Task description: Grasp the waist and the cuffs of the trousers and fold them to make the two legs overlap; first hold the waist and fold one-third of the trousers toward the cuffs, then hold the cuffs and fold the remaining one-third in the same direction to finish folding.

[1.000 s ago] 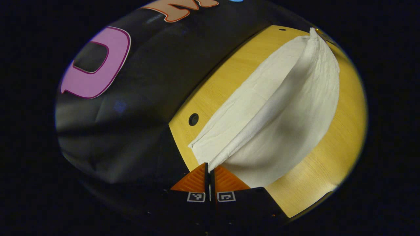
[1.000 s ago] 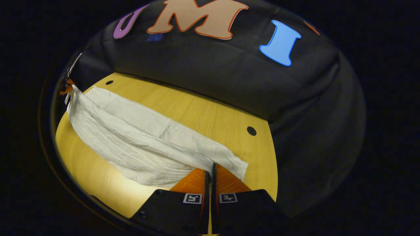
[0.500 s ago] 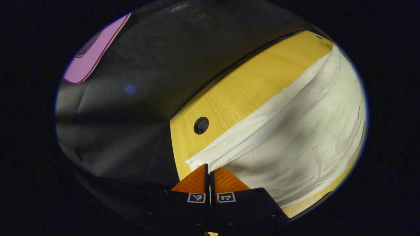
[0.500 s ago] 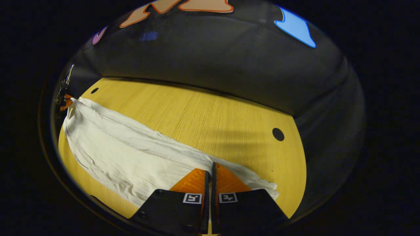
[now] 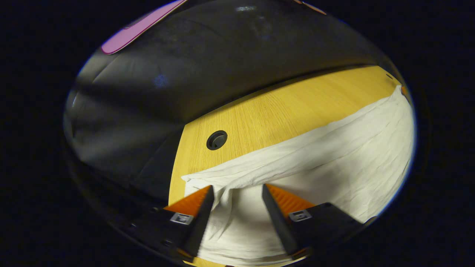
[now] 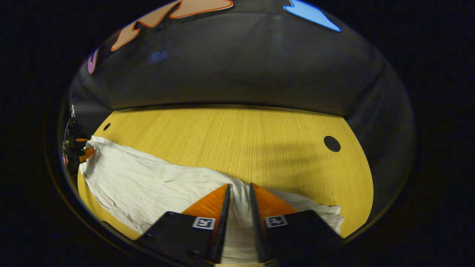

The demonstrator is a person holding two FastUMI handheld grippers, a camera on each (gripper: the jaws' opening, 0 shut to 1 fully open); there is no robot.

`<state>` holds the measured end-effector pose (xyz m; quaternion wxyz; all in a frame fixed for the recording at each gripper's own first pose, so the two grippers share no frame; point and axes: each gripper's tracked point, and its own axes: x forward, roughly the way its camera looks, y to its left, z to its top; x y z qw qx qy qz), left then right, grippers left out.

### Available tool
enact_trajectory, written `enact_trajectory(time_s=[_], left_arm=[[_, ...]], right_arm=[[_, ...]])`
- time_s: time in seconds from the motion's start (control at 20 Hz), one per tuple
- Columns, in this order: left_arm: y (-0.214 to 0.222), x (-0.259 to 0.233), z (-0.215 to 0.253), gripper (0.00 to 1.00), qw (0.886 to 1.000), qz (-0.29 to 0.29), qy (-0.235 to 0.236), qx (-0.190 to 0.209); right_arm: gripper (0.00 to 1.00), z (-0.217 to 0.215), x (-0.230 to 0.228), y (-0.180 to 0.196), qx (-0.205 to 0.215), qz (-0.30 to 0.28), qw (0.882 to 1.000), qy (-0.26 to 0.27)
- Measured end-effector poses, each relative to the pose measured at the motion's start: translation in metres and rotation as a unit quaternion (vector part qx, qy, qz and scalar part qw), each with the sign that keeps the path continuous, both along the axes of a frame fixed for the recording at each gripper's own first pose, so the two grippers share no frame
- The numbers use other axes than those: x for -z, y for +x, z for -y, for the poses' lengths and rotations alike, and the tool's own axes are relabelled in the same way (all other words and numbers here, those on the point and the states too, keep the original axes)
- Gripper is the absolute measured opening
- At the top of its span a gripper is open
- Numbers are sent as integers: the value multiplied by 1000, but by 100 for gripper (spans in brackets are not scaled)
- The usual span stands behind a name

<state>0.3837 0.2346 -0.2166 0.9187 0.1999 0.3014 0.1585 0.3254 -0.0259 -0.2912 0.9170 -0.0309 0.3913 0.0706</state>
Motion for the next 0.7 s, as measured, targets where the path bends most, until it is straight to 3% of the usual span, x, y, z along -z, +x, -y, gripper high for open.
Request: enact_trajectory(time_s=[0.05,0.1,0.15,0.2,0.3,0.45,0.55,0.7], left_arm=[[1,-12,7,100,1000,20,-6,-5],[0,-23,14,96,999,41,-18,-7],[-3,-34,21,96,998,59,-31,-6],[-7,-45,28,96,997,73,-39,-6],[-19,-62,39,96,994,94,-57,-4],[-37,-90,54,100,988,131,-80,-4],[-41,-110,62,97,984,153,-95,-3],[-47,-125,58,97,977,188,-102,7]], right_arm=[[64,-1,-5,-5,4,2,1000,10],[97,1,-16,-2,9,11,1000,15],[92,5,-24,-2,14,23,999,18],[98,12,-33,-5,21,34,999,23],[94,30,-60,-14,40,55,997,33],[98,75,-91,-34,81,83,992,40],[94,110,-101,-55,109,86,989,46],[97,159,-100,-83,150,87,984,37]])
